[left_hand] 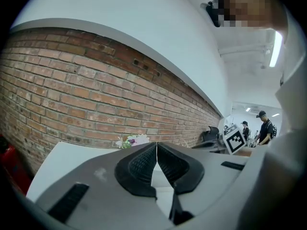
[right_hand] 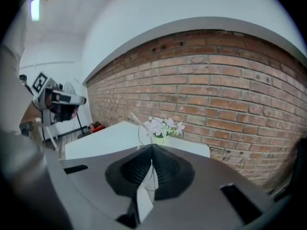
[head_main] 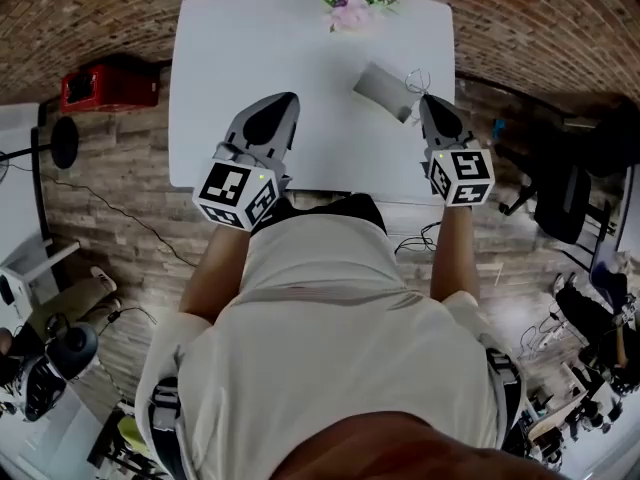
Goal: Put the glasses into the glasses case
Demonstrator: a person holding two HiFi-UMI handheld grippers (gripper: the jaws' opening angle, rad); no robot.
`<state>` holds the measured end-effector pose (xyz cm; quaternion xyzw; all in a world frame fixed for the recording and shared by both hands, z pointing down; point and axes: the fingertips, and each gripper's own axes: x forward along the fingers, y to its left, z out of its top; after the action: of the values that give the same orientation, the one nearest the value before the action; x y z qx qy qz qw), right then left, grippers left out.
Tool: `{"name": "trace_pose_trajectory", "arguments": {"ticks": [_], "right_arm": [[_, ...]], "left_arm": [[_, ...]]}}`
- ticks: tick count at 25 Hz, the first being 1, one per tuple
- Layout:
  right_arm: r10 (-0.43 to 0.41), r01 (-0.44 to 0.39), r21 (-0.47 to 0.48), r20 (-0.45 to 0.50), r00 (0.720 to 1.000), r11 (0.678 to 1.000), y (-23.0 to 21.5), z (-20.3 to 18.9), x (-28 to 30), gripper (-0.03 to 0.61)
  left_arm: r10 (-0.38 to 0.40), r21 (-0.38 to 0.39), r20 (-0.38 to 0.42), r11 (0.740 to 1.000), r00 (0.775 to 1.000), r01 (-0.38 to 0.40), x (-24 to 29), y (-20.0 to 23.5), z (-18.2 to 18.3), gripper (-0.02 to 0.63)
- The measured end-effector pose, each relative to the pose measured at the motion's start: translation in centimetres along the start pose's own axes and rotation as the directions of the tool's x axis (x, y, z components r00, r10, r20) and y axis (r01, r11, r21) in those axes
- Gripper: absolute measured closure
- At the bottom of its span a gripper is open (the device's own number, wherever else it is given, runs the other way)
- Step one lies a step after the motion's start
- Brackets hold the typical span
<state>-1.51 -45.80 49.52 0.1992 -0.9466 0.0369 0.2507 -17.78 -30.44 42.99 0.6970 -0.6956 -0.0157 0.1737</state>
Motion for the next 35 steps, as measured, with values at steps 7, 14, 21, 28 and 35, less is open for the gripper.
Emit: {"name": "trace_pose_trajectory", "arguments": {"ticks": [7,14,21,28,35], "right_arm": [[0.079,-0.144,-0.203,-0.296,0.952,0.969,0.4,-6.0,6.2,0.522],[0.073,-0.239,-0.280,-0.496,0.865,0.930,1.5,-12.5,11.3,0.522],[0.003,-0.247,-0.326,-0.598,0.802,0.912,1.6,-15.9,14.2,0.522],[-0.008,-0.270,-0.352,-0.620,0.785,0.896,2.0,-16.7,14.5,0.499],[0.018,-0.123,-0.232,-0.408,0.913,0.965,1.3,-9.2,10.8,0.495]], "left_arm": [[0.086,-0.038,-0.020,0.995,0.996,-0.087,-1.8,0.6,-1.8,0.596],[0.159,-0.054,-0.019,0.986,0.987,-0.160,-3.8,2.3,-2.3,0.596],[0.178,-0.069,-0.028,0.981,0.984,-0.180,-4.9,3.5,-2.9,0.595],[0.160,-0.067,-0.031,0.984,0.987,-0.162,-4.9,4.0,-2.7,0.596],[0.110,-0.051,-0.021,0.992,0.994,-0.111,-4.0,3.7,-1.8,0.595]]}}
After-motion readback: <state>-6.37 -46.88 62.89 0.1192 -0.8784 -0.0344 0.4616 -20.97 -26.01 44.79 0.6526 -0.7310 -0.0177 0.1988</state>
